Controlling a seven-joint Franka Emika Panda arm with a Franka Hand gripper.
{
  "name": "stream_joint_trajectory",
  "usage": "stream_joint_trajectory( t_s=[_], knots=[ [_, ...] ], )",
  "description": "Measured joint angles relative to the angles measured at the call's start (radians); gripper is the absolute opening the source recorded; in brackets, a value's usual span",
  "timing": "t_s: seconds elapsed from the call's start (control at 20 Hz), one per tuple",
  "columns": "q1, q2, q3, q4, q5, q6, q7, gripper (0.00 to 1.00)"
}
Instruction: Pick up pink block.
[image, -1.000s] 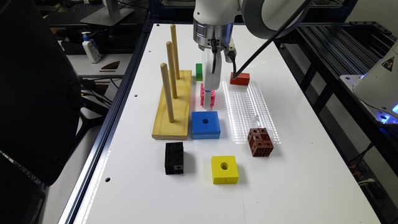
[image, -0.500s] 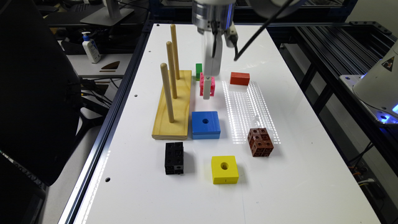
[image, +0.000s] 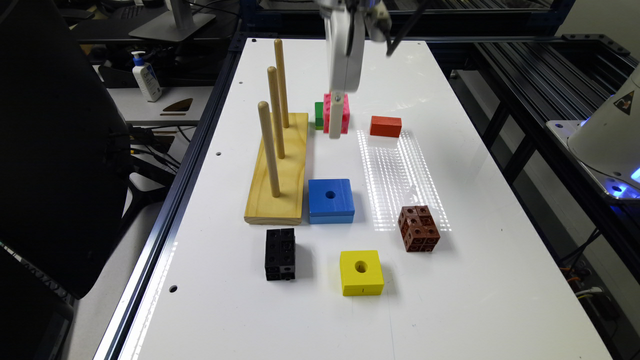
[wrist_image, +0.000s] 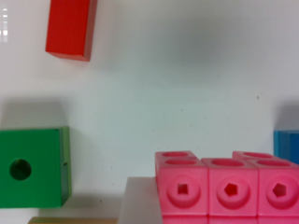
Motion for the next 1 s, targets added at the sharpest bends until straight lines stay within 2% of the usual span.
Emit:
stream_joint_trajectory(
  t_s=[0.35,0.55,0.65,1.0],
  knots=[
    [0.0,-0.023,0.0,0.002,0.0,-0.019,0.0,0.0],
    [0.0,-0.075,0.0,0.002,0.0,-0.07,0.0,0.0],
    [0.0,-0.088,0.0,0.001,0.0001,-0.083,0.0,0.0],
    [0.0,-0.089,0.0,0.0,0.0001,-0.084,0.0,0.0]
  ],
)
